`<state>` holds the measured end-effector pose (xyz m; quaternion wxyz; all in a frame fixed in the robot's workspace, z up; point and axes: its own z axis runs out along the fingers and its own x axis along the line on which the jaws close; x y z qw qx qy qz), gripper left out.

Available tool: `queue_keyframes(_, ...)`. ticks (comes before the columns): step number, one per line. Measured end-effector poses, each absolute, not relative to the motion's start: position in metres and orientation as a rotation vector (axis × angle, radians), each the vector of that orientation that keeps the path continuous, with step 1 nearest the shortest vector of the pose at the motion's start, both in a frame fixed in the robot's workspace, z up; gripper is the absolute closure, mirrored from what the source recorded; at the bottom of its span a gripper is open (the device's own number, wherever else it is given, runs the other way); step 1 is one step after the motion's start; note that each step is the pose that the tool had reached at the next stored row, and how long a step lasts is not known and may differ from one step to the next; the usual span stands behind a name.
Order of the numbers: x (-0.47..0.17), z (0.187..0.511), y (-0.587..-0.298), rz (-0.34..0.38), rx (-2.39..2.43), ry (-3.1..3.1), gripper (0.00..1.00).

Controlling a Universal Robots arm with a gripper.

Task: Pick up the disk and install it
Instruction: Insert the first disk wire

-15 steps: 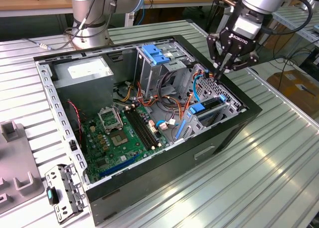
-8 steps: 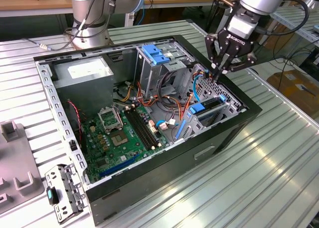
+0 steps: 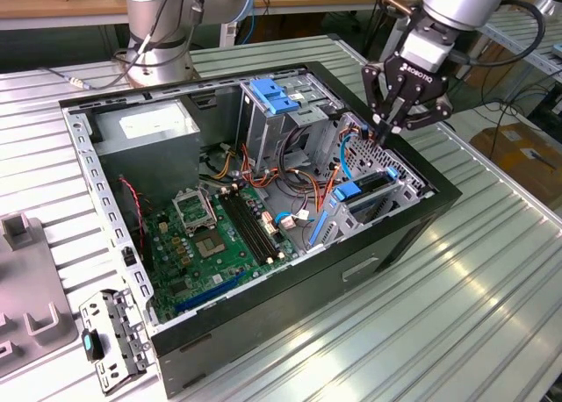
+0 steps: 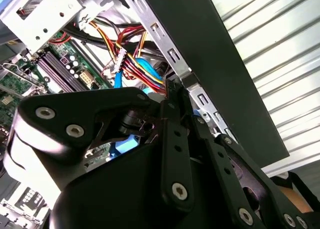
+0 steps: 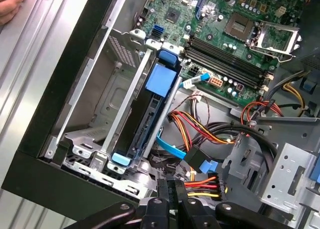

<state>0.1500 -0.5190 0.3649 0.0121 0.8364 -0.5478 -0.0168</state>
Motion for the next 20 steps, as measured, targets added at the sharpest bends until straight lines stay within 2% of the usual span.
queue_keyframes(20, 0.1483, 0.3608, -0.5246, -0.057, 2.359, -2.045, 0.84)
